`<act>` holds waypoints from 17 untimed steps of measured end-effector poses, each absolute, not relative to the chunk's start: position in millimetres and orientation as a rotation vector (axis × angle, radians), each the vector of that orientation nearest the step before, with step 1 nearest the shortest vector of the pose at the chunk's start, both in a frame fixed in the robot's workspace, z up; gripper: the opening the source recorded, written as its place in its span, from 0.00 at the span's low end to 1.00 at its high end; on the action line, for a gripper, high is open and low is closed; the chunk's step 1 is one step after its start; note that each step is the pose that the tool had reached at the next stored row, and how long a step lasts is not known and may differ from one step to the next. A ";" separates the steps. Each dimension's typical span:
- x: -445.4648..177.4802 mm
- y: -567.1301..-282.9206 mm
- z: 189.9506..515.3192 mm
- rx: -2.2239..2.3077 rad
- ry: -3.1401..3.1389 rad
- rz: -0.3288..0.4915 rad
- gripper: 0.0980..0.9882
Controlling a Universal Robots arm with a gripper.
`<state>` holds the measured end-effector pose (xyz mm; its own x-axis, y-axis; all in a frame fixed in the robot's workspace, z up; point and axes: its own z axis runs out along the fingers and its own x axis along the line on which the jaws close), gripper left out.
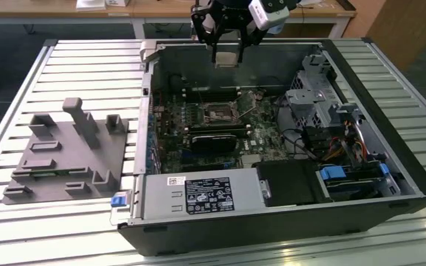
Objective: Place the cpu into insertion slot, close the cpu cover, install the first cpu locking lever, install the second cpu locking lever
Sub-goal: 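Place the cpu into insertion slot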
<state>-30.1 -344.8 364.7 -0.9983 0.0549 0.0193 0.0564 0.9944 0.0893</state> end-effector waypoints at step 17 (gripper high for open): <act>-30.1 -344.8 364.3 -0.207 -3.118 -0.141 0.49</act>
